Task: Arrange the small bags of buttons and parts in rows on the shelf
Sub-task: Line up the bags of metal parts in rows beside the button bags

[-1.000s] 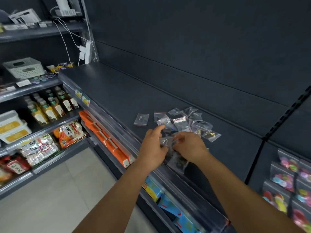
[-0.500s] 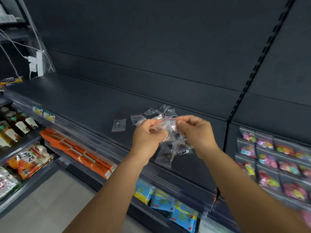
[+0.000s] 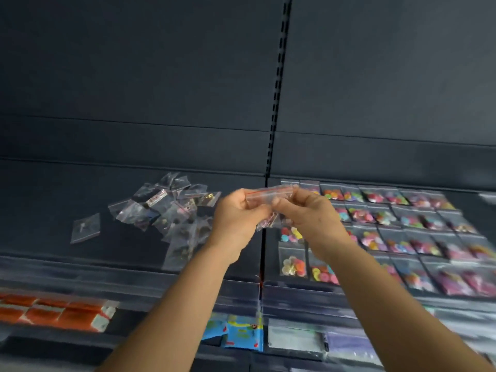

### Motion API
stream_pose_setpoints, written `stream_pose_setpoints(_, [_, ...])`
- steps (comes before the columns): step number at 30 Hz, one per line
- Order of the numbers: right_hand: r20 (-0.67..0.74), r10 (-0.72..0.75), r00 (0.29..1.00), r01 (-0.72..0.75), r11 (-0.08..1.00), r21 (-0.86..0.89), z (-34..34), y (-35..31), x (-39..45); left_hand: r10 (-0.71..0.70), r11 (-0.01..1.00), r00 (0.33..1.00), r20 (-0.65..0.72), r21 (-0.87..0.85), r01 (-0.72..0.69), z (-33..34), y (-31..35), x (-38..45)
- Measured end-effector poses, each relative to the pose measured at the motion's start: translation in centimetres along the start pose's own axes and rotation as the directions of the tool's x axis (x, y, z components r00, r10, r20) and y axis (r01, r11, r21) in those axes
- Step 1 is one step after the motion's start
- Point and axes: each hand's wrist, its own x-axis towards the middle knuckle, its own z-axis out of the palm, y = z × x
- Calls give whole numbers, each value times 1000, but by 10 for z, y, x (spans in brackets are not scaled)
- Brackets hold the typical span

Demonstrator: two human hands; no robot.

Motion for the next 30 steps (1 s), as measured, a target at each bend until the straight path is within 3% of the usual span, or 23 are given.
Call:
stream_pose_setpoints(10, [-369, -12, 929, 26, 999, 33, -151, 24, -21, 3, 982, 969, 246, 181, -49, 147, 9, -17])
stream_pose_setpoints(21, [-450, 29, 893, 21, 994, 106, -348, 54, -59, 12, 972, 941, 338, 217, -91, 338, 12, -56])
stream_pose_setpoints(30, [-440, 44, 897, 3, 994, 106, -444, 69, -66, -2, 963, 919, 395, 249, -104, 449, 11, -54])
